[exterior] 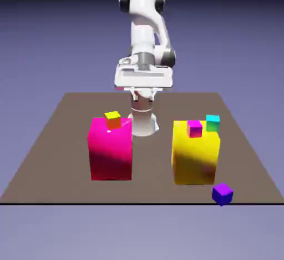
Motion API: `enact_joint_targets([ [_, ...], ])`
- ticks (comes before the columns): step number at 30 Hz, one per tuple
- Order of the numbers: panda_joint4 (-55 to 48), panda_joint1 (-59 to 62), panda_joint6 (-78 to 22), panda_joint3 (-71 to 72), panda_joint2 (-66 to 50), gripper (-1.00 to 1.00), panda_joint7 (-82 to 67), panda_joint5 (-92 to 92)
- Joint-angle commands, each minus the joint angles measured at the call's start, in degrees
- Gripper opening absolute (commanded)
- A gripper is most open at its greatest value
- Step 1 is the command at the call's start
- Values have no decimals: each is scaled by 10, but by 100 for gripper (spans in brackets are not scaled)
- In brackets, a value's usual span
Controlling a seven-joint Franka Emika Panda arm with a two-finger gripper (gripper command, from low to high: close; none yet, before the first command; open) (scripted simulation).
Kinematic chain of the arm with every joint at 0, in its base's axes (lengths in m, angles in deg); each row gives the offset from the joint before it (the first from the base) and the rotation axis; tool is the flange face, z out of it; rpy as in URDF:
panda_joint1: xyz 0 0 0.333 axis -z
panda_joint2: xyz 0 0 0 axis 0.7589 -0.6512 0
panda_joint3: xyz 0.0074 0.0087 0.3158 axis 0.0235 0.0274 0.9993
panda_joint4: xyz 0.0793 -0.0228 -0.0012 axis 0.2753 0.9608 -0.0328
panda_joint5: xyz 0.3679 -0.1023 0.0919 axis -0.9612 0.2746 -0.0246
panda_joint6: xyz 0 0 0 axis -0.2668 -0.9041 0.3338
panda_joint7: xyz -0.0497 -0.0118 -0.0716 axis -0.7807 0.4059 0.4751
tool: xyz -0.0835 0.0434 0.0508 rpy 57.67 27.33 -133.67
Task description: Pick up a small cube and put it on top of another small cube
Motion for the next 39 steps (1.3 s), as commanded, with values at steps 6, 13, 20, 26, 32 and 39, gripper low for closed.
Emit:
enact_joint_targets([
  [6, -111, 1, -103, 58, -125, 0, 30, 43],
  [13, -241, 2, -223, 125, -270, 0, 65, 93],
  [20, -371, 3, -344, 192, -415, 0, 99, 143],
  [26, -483, 4, -447, 249, -540, 0, 129, 186],
  [32, -594, 5, -550, 307, -664, 0, 159, 229],
  [39, -724, 6, -670, 374, -810, 0, 194, 279],
])
